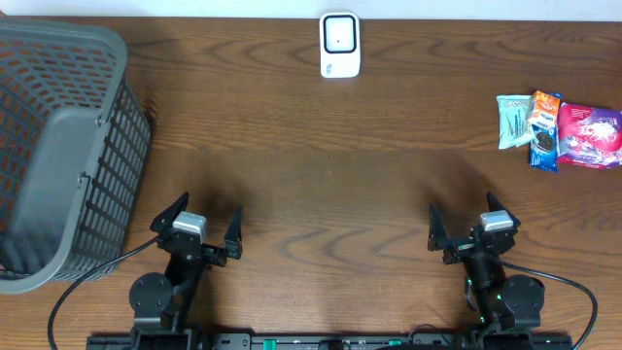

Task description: Scan the item barcode

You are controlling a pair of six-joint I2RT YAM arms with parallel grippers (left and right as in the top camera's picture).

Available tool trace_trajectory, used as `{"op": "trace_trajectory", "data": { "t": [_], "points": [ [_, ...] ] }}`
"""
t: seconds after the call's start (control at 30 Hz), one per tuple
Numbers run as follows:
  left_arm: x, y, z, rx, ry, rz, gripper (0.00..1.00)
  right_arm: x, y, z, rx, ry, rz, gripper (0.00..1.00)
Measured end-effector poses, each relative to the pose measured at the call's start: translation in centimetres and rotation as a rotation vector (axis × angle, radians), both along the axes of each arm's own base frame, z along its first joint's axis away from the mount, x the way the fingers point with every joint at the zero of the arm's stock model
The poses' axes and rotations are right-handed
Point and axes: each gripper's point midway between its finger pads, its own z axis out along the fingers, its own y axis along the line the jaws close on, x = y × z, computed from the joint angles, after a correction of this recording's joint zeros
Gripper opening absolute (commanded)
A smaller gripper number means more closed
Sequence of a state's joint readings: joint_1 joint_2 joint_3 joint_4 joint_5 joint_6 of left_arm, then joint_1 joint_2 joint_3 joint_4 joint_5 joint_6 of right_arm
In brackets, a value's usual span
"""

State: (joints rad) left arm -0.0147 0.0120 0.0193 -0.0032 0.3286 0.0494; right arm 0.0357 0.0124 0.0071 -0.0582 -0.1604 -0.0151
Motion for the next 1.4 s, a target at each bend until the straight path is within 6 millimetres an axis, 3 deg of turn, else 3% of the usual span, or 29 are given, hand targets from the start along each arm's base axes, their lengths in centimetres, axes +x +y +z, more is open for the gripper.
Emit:
{"op": "trace_trajectory", "data": {
  "t": [1.4],
  "points": [
    [0.02, 0.09, -0.03, 0.031, -0.007, 0.003, 0.98, 0.0, 0.0, -0.01, 0.0, 0.0, 0.0, 0.99]
  ]
}}
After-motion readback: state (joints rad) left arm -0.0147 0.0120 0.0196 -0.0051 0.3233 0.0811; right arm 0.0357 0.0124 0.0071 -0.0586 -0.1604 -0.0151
